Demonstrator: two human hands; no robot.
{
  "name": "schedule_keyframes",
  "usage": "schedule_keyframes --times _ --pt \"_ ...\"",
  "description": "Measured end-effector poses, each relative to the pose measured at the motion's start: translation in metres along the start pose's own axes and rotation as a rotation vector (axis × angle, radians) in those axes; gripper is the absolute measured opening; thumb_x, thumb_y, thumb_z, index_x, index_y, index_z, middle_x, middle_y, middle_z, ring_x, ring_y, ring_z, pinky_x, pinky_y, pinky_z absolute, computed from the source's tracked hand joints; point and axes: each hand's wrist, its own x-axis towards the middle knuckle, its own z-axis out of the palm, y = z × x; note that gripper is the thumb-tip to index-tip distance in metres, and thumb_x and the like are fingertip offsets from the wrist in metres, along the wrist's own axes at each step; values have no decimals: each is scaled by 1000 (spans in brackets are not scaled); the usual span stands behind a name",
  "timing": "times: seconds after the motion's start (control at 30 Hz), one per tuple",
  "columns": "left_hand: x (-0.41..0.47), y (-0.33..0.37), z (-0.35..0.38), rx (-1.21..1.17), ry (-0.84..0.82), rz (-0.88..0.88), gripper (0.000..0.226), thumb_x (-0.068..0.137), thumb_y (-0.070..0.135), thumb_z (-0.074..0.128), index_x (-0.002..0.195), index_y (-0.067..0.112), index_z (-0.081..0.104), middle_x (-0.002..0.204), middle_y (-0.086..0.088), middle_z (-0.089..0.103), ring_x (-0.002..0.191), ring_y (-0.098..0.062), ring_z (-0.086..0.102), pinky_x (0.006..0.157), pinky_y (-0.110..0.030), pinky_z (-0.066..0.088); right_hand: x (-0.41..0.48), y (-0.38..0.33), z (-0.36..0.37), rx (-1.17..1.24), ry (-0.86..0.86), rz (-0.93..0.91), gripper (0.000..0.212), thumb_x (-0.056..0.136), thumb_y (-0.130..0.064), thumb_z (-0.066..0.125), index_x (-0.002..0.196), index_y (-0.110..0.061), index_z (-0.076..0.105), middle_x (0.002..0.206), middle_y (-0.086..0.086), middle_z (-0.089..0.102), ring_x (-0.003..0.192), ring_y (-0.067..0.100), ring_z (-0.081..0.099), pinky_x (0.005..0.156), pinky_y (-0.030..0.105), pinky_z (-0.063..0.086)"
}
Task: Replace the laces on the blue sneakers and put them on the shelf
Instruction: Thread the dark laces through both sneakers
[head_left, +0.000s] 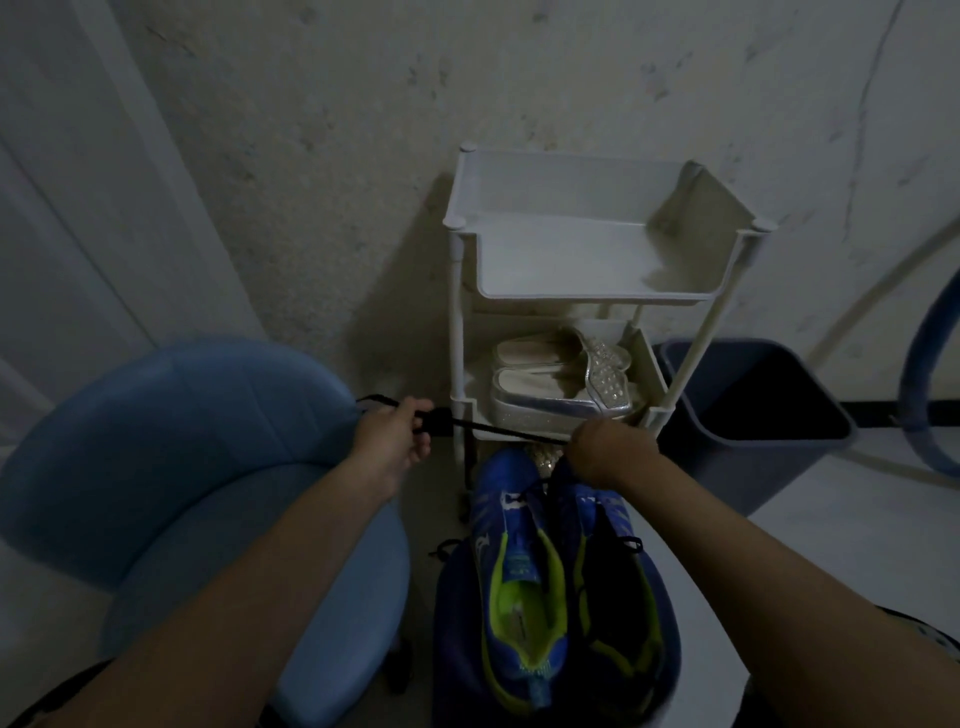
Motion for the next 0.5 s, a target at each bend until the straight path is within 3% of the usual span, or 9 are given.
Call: schedule_keyframes --times 0.1,0.17,0.23,0.3,0.4,0.47,0.5 --pt "-10 -8 9 101 -88 17 15 99 18 52 95 15 67 84 -3 60 61 -15 59 55 -26 53 -8 -3 -1 -100 -16 54 43 94 -39 44 132 -21 55 138 2 55 130 28 50 106 51 36" --pt "-19 -11 16 191 -169 43 13 98 22 56 102 15 67 87 -3 69 61 -17 65 59 -29 55 -8 -7 -2 -81 70 -37 51 91 -43 50 138 -22 49 143 8 50 131 30 47 107 48 37" --pt "-30 -14 25 287 -253 78 11 96 23 61 103 17 65 88 -4 74 61 -19 68 59 -30 55 -8 -17 -1 202 146 -241 65 87 -34 59 148 -26 38 148 9 45 132 28 46 106 40 41" --pt "-37 -17 34 345 -293 106 8 92 22 66 98 16 63 83 -7 74 60 -23 70 57 -31 54 -10 -29 -2 647 59 -382 71 86 -22 61 151 -30 33 137 5 57 117 18 57 93 27 46" --pt "-38 -19 42 404 -238 158 10 91 22 68 93 13 64 78 -6 71 53 -23 68 47 -28 51 -13 -41 -4 897 21 -414 42 93 -18 56 133 -31 52 105 -3 66 87 8 62 71 18 43" --pt "-37 -17 40 442 -201 188 12 93 23 65 92 12 66 80 -7 71 51 -21 65 42 -24 48 -9 -39 -1 799 44 -428 22 98 -20 49 113 -28 63 99 -5 62 93 11 59 73 23 40" --pt "-35 -17 38 448 -194 191 13 94 23 64 92 10 66 81 -8 71 50 -20 63 41 -23 47 -7 -38 -1 736 41 -430 24 100 -21 45 110 -24 66 99 -4 62 94 12 58 75 25 39"
